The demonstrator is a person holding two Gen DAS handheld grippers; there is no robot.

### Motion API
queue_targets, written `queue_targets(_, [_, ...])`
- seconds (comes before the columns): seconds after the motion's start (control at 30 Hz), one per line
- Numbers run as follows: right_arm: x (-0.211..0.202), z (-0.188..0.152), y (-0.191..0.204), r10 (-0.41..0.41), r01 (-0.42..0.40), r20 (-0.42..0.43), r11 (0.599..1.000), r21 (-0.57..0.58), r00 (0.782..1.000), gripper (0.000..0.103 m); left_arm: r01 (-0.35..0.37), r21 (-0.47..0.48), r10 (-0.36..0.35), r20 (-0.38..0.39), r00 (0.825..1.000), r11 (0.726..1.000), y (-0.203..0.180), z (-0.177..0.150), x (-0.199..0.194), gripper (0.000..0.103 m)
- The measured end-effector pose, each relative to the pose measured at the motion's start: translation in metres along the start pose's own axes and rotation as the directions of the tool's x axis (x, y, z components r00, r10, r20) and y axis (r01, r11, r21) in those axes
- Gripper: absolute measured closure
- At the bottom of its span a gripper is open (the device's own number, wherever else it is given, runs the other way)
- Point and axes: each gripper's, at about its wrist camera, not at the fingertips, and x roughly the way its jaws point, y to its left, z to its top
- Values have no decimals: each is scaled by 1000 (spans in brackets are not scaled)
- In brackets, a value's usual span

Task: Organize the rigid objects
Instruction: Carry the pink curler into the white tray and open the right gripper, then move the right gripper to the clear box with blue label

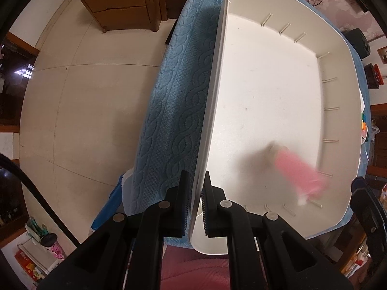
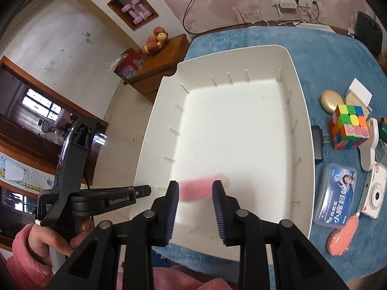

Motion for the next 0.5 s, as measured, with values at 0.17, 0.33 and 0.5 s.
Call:
queue_targets(0.17, [-17,-4,-9,-35,34,54,999,30,998,55,3,-4,-3,-1,1000,1000,1,-1,1,93])
queue_targets(0.33, [-35,-6,-24,-92,86,113,995,52,989,43,-3,0,3,-4,1000,1000,2,5,6,93])
queue_targets(0.5, [-53,-9,-38,-146,138,166,989,56,975,34,-14,6,14,-4,1000,1000,-1,9,7,93])
